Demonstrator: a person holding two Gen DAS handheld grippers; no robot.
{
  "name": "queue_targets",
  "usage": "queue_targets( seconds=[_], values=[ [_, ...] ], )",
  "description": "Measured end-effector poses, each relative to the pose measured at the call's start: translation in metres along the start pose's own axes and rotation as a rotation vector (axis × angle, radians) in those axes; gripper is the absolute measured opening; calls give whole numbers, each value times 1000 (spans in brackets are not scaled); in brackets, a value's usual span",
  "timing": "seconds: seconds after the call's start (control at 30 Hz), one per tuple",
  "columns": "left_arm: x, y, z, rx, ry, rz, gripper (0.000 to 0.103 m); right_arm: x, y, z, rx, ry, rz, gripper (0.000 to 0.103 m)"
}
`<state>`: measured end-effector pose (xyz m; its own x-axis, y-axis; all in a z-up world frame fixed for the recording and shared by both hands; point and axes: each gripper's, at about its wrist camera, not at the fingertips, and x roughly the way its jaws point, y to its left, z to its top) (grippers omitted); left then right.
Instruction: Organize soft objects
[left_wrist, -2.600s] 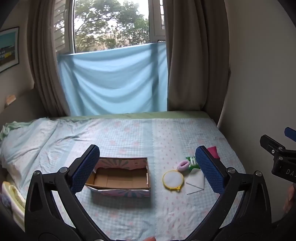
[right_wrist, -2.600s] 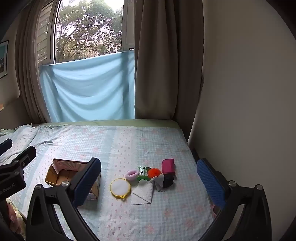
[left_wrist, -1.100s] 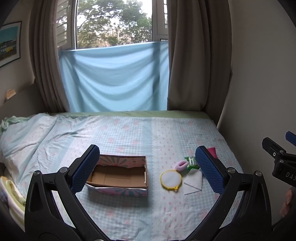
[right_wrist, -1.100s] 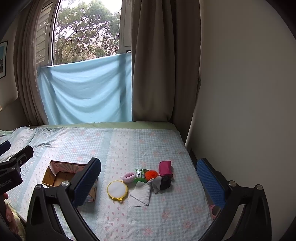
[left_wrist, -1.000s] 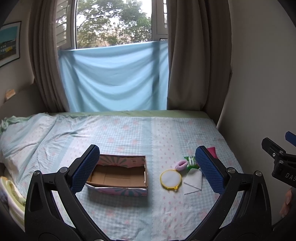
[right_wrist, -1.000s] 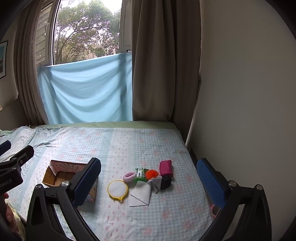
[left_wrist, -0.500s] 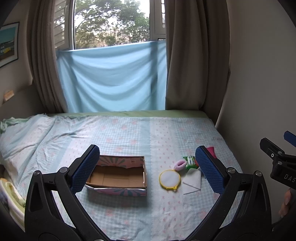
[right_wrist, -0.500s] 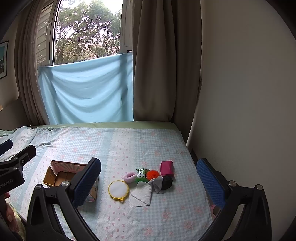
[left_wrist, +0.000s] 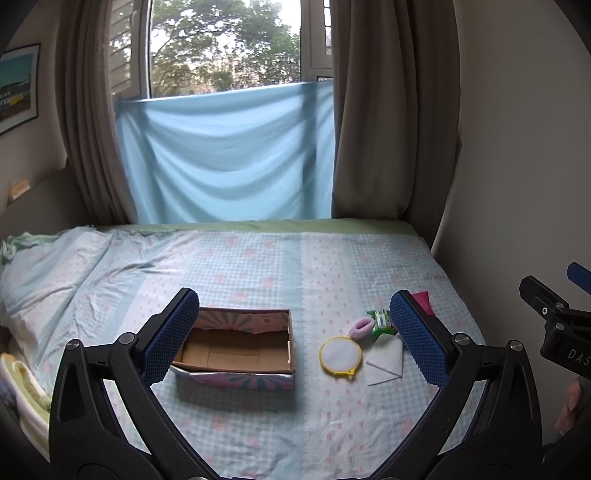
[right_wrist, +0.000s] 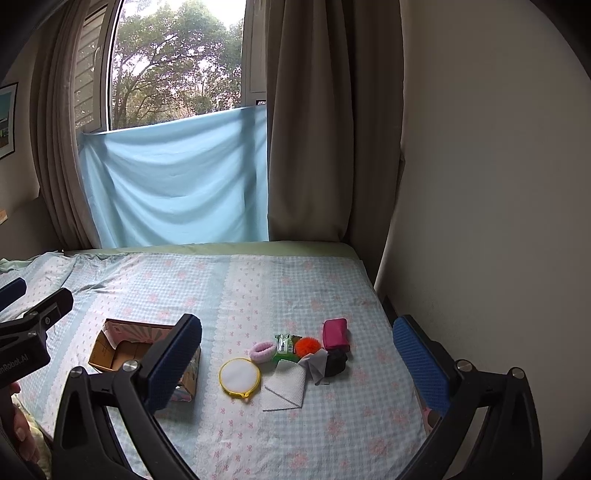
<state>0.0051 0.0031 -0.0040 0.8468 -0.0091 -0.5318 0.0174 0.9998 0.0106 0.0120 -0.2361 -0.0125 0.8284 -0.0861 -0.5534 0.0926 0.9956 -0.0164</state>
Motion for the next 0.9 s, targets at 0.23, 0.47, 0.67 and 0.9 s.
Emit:
queue_targets(
  seconds=[0.23, 0.47, 0.67, 0.9],
  values=[
    [-3, 0, -2, 0, -5, -5, 102, -1, -2, -1, 1, -5, -2, 103],
    [-5, 1, -1, -2, -11, -9, 102, -1, -1, -2, 3, -10, -4, 103],
    [-4, 2, -1, -3, -11, -12, 102, -2, -1, -1, 4, -13, -4, 103],
    [6, 7, 7, 3, 6, -16, 102, 6, 3, 5, 13, 1, -8, 103]
  ],
)
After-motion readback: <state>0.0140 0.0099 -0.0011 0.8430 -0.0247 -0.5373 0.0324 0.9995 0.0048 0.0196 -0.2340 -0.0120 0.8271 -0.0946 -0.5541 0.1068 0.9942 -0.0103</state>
